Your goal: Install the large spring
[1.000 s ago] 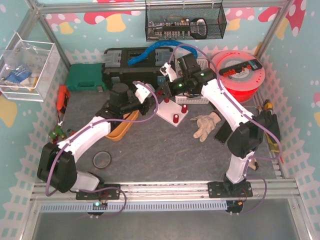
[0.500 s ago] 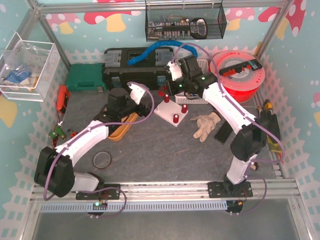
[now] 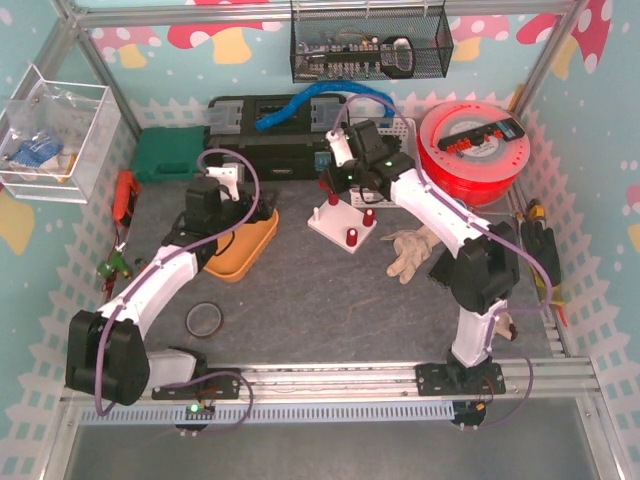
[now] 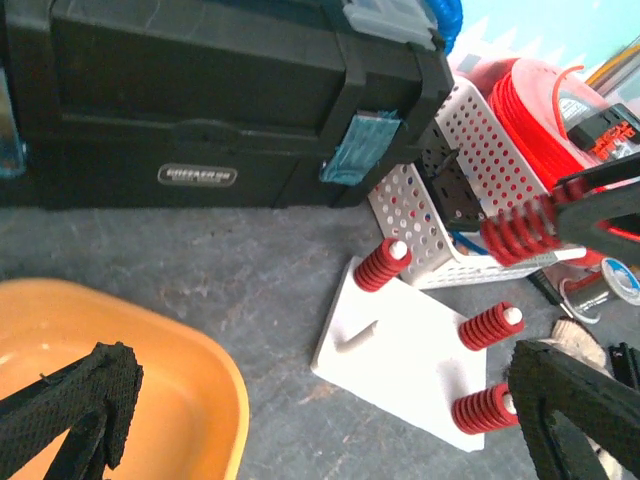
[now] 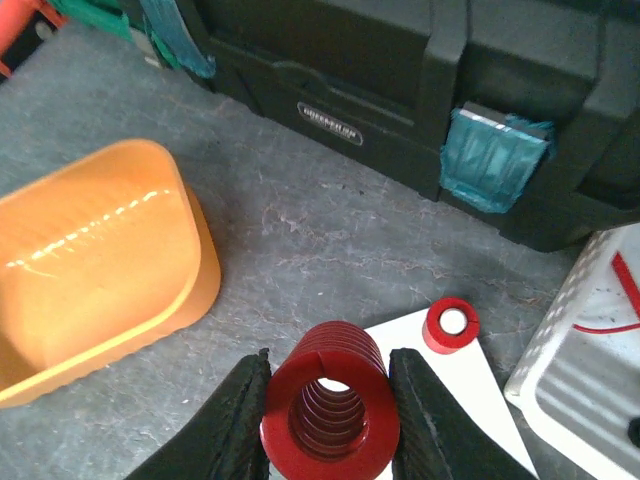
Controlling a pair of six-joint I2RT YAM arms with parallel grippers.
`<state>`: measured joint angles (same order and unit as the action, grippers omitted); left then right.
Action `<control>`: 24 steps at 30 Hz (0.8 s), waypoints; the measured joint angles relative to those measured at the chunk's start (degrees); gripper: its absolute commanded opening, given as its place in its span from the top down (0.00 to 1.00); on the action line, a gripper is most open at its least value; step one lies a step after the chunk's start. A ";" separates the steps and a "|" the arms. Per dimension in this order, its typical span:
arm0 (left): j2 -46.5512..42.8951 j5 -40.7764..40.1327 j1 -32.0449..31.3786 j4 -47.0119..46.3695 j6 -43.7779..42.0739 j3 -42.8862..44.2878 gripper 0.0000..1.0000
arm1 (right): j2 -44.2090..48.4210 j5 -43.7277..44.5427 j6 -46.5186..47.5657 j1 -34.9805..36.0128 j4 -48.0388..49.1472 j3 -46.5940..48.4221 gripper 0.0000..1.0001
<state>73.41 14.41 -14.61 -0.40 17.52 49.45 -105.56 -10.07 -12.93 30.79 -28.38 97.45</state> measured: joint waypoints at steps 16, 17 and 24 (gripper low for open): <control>-3.30 2.34 0.52 1.97 5.42 -4.00 0.01 | -8.94 6.27 3.98 5.73 2.45 -0.57 1.00; -3.56 2.32 0.52 2.12 5.40 -4.00 0.01 | -8.94 6.49 3.96 5.77 2.60 -0.57 1.00; -4.87 2.25 0.52 3.28 4.81 -4.00 0.01 | -8.94 8.02 3.82 5.81 3.37 -2.71 1.00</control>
<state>68.53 16.67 -14.09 2.87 22.33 45.45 -114.50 -2.04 -9.10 36.60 -25.02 94.74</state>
